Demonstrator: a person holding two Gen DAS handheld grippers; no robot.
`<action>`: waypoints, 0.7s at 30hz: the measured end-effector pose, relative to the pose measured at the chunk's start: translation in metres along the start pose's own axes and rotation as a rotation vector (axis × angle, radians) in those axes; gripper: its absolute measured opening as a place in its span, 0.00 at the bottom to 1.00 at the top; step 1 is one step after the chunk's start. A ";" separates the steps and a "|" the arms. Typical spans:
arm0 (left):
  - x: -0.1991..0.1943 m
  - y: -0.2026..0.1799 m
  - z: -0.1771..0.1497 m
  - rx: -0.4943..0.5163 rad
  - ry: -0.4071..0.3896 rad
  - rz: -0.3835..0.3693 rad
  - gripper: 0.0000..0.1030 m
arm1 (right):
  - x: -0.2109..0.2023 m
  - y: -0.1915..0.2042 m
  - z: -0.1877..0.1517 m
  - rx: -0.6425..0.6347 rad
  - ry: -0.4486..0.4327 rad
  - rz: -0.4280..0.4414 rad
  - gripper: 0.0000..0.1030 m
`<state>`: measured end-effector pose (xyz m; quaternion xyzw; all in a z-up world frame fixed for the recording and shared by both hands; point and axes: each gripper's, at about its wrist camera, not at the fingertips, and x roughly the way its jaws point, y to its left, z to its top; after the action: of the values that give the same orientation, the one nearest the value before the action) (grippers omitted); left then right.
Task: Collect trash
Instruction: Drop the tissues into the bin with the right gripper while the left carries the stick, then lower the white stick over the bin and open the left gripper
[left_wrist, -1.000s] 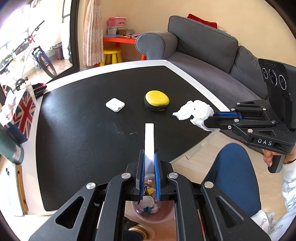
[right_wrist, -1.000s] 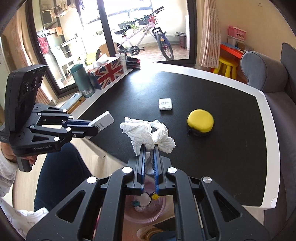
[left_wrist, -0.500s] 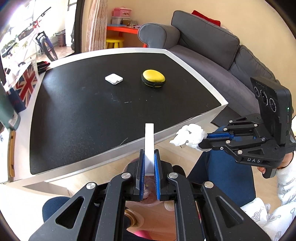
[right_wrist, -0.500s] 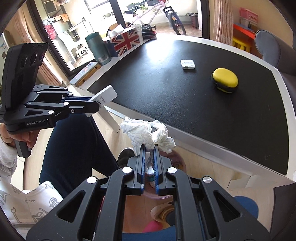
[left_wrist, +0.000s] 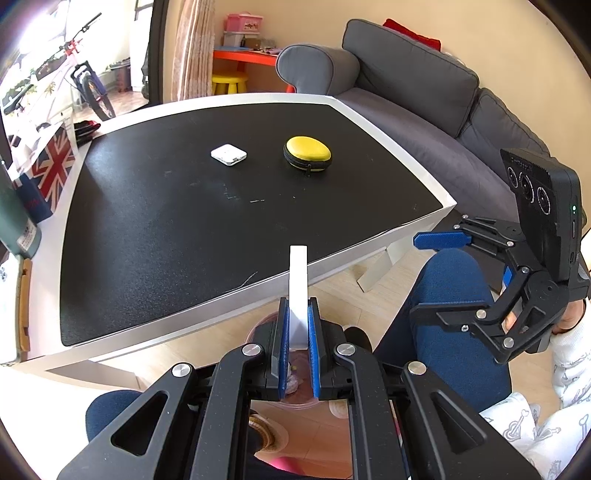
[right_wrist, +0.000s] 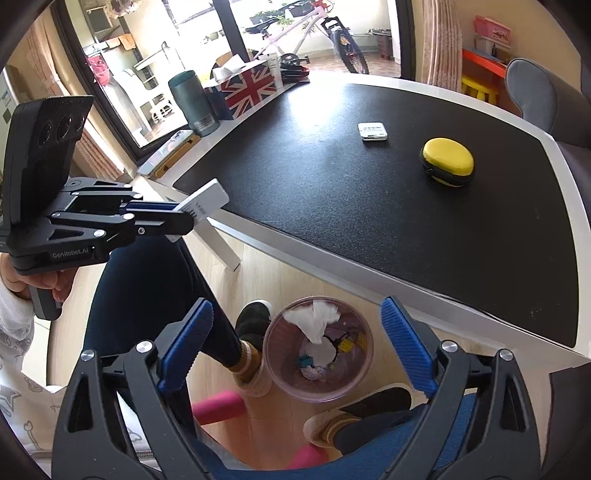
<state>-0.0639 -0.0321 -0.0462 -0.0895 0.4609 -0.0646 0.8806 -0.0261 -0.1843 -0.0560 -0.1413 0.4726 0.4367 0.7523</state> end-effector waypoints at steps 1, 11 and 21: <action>0.001 0.000 0.000 0.002 0.004 -0.003 0.09 | 0.000 -0.001 0.000 0.006 0.002 -0.005 0.92; 0.006 -0.004 -0.001 0.020 0.025 -0.019 0.09 | -0.006 -0.008 0.002 0.033 -0.010 -0.018 0.93; 0.014 -0.016 -0.002 0.046 0.043 -0.042 0.09 | -0.016 -0.017 0.001 0.059 -0.034 -0.034 0.93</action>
<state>-0.0587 -0.0502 -0.0550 -0.0775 0.4763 -0.0955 0.8706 -0.0150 -0.2017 -0.0449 -0.1196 0.4701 0.4119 0.7714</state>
